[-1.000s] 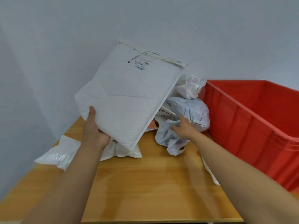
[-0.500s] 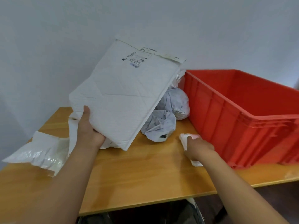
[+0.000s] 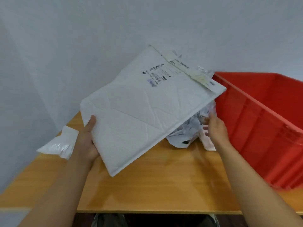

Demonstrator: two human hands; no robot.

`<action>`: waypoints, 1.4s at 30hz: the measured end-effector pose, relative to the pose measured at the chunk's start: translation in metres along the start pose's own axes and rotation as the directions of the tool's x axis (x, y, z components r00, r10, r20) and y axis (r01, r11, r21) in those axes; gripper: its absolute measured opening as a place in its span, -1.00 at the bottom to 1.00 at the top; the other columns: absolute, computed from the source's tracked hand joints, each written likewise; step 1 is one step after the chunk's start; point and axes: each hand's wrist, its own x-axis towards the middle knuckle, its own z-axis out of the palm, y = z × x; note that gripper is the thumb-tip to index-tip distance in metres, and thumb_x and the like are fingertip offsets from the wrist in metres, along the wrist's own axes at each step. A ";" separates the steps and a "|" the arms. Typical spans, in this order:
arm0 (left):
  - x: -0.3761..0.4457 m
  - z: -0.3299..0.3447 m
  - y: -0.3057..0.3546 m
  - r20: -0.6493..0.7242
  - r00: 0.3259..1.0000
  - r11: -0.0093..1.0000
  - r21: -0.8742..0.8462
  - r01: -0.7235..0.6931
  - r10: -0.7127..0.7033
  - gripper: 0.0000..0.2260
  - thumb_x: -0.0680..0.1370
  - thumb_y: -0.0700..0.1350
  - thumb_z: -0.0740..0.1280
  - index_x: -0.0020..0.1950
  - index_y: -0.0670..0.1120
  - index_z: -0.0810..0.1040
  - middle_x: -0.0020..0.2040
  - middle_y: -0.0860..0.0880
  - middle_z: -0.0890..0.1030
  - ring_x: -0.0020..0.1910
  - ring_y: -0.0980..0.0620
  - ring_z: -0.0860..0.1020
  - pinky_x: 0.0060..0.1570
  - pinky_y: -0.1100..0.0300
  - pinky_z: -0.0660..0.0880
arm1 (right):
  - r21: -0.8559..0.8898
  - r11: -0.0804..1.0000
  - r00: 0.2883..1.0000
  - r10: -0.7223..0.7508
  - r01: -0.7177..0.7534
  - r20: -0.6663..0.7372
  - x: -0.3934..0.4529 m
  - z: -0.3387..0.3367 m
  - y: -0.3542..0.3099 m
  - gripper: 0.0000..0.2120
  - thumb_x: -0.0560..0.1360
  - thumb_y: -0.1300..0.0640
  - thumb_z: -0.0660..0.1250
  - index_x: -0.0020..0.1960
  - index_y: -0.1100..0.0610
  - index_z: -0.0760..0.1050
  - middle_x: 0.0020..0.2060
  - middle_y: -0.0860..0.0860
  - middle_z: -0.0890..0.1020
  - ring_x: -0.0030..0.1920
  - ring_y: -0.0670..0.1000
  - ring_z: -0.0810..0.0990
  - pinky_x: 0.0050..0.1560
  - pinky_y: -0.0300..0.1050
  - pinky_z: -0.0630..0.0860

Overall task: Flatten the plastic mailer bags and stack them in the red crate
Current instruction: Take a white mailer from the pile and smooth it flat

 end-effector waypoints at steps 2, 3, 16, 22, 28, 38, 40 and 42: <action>-0.004 -0.007 0.004 -0.010 0.997 0.991 0.113 0.079 -0.078 -0.70 0.61 0.05 0.28 0.10 -0.10 0.72 0.18 -0.14 0.66 0.13 -0.09 0.65 -0.01 -0.02 0.64 | 0.564 0.798 0.957 0.054 -0.213 0.285 -0.020 -0.013 -0.026 -0.34 0.50 -0.44 0.06 0.15 0.02 0.66 0.09 0.08 0.68 0.05 0.11 0.66 -0.04 0.04 0.65; -0.006 -0.012 0.006 -0.010 0.993 0.976 0.182 0.119 -0.119 -0.67 0.60 0.06 0.29 0.17 -0.12 0.69 0.19 -0.15 0.65 0.14 -0.11 0.65 -0.03 -0.01 0.64 | 0.607 0.743 0.914 0.015 -0.282 0.405 -0.029 -0.020 -0.036 -0.34 0.46 -0.44 0.10 0.16 0.01 0.68 0.10 0.08 0.69 0.07 0.10 0.67 0.00 0.02 0.65; -0.054 -0.114 0.081 -0.016 0.962 0.685 0.705 -0.183 0.273 -0.74 0.51 0.00 0.40 0.19 0.00 0.59 0.14 -0.06 0.68 0.10 -0.08 0.64 -0.02 0.03 0.62 | 0.253 0.947 0.814 -0.302 0.198 0.495 -0.105 0.063 -0.032 -0.55 0.49 0.00 0.47 0.31 -0.02 0.41 0.12 -0.07 0.68 0.13 -0.05 0.66 0.04 -0.08 0.63; -0.027 -0.146 0.113 -0.016 0.919 0.336 0.933 -0.128 0.394 -0.75 0.62 0.01 0.29 0.28 0.04 0.40 0.20 -0.03 0.53 0.15 -0.07 0.51 0.12 -0.02 0.43 | 0.203 0.909 0.785 -0.416 0.364 0.458 -0.078 0.130 -0.050 -0.36 0.53 0.01 0.43 0.49 -0.02 0.19 0.33 -0.09 0.48 0.33 -0.07 0.47 0.32 -0.06 0.44; 0.035 -0.123 0.092 -0.042 0.918 0.347 0.932 -0.106 0.394 -0.78 0.65 -0.03 0.26 0.22 -0.03 0.28 0.16 -0.19 0.47 -0.06 -0.12 0.53 -0.04 -0.17 0.56 | 0.172 0.946 0.875 -0.320 0.274 0.364 -0.038 0.155 -0.048 -0.57 0.60 0.09 0.34 0.32 -0.02 0.17 0.18 -0.10 0.50 0.26 -0.02 0.47 0.14 -0.24 0.45; 0.125 -0.080 0.063 -0.038 0.947 0.562 0.812 -0.157 0.319 -0.75 0.64 -0.05 0.28 0.28 -0.01 0.33 0.02 -0.06 0.53 -0.05 0.00 0.55 0.14 -0.07 0.54 | 0.071 0.930 0.912 -0.366 0.359 0.185 0.024 0.162 -0.050 -0.58 0.58 0.07 0.37 0.26 -0.03 0.16 0.25 0.03 0.42 0.26 0.03 0.43 0.24 -0.11 0.36; 0.121 -0.073 0.068 -0.046 0.940 0.543 0.825 -0.154 0.337 -0.83 0.65 -0.02 0.24 0.22 -0.01 0.41 -0.02 0.00 0.52 -0.06 -0.01 0.49 -0.02 0.07 0.46 | 0.109 0.938 0.917 -0.346 0.330 0.199 0.023 0.155 -0.054 -0.57 0.58 0.11 0.36 0.29 -0.02 0.17 0.10 -0.18 0.46 0.14 -0.12 0.48 0.15 -0.23 0.37; 0.112 -0.069 0.077 -0.063 0.918 0.547 0.818 -0.177 0.392 -0.83 0.66 0.01 0.18 0.02 -0.03 0.51 -0.10 0.07 0.50 -0.11 0.04 0.43 -0.11 0.20 0.36 | 0.137 0.947 0.927 -0.313 0.289 0.209 0.020 0.143 -0.060 -0.54 0.56 0.10 0.39 0.34 0.06 0.23 0.04 -0.23 0.49 0.11 -0.09 0.52 0.13 -0.13 0.45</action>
